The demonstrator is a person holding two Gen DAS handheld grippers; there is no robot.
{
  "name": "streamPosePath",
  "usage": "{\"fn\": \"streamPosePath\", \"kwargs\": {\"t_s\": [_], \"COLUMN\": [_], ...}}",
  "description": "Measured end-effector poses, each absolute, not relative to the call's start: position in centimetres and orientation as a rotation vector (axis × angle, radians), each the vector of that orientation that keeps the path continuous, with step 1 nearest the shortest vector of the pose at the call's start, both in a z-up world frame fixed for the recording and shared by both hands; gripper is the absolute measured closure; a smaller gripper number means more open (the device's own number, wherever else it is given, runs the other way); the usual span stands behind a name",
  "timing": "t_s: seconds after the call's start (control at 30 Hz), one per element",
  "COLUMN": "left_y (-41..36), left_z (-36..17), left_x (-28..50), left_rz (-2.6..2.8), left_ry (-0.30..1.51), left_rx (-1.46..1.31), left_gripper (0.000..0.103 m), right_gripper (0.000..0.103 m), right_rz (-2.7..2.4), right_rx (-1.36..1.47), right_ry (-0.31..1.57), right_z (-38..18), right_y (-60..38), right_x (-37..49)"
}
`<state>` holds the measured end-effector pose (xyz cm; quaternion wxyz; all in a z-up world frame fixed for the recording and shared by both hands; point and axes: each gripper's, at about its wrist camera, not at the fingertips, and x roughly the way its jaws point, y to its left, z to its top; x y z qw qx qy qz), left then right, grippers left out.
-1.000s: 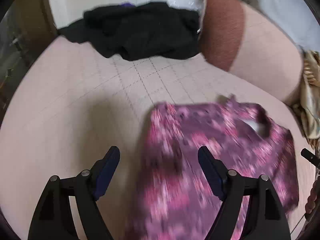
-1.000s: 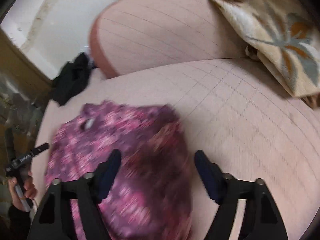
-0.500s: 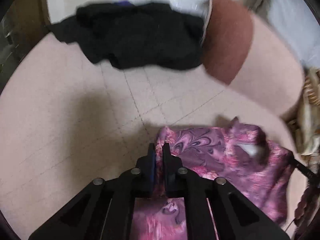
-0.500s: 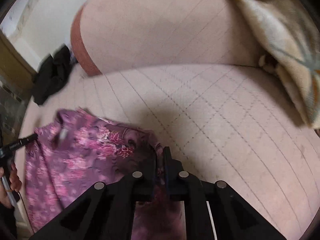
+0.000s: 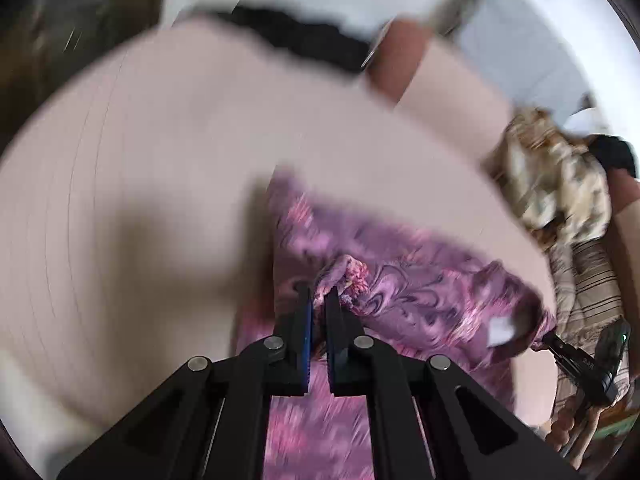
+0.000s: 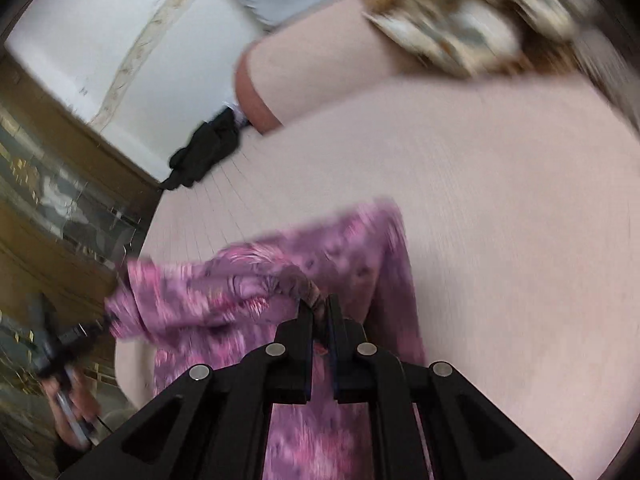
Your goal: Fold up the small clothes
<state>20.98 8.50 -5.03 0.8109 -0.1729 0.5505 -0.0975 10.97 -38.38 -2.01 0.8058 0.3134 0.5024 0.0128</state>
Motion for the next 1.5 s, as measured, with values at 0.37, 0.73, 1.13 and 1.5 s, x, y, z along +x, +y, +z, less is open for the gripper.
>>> {"fn": "streamPosePath", "kwargs": {"t_s": [0.37,0.73,1.13,1.5], "left_y": [9.6,9.6,9.0,9.9], "left_z": [-5.8,-5.8,-10.5,-11.9], "left_x": [14.6,14.6,21.1,17.4], "left_rz": [-0.162,-0.193,0.004,-0.081], "left_ry": [1.079,1.232,1.438,1.389], "left_rx": [-0.423,-0.684,-0.932,-0.872], "left_gripper": [0.058,0.043,0.036,0.065], "right_gripper": [0.051,0.034,0.04,0.092], "right_rz": [-0.068,0.035,-0.253,-0.185], "right_rx": [0.727,1.053,1.271,0.885], "right_ry": [1.061,1.028,1.174,1.232], "right_z": [-3.9,-4.3,-8.4,-8.7], "right_y": [-37.7,-36.8,-38.6,-36.5], "right_x": [5.6,3.9,9.2,5.0]}}
